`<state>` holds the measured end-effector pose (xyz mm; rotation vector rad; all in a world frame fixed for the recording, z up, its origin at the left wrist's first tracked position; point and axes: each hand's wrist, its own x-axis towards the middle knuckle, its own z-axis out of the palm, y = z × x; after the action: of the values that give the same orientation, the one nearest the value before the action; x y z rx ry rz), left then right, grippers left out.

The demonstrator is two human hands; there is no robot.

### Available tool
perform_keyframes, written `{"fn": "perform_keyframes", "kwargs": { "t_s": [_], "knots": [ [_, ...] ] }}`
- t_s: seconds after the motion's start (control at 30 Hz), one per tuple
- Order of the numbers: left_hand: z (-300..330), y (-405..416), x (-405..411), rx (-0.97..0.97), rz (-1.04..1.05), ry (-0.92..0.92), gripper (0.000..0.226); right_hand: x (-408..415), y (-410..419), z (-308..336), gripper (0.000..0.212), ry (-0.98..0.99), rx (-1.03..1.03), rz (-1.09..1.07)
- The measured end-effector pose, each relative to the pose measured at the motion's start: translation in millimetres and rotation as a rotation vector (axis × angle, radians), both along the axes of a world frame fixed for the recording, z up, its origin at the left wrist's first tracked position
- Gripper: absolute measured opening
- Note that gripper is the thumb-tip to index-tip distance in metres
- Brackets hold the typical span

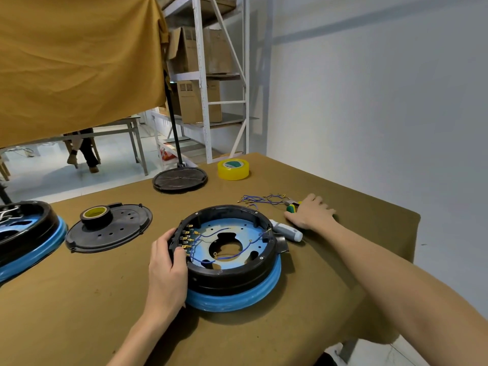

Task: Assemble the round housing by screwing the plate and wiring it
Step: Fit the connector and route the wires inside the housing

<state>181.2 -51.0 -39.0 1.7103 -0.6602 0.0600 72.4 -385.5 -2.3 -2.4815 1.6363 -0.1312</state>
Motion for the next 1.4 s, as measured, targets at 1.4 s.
{"fn": "perform_keyframes", "kwargs": {
  "t_s": [1.4],
  "knots": [
    [-6.4,52.0,15.2,0.112,-0.166,-0.166,0.048,31.7,189.7,116.0,0.045,0.293,0.71,0.84]
  ]
}}
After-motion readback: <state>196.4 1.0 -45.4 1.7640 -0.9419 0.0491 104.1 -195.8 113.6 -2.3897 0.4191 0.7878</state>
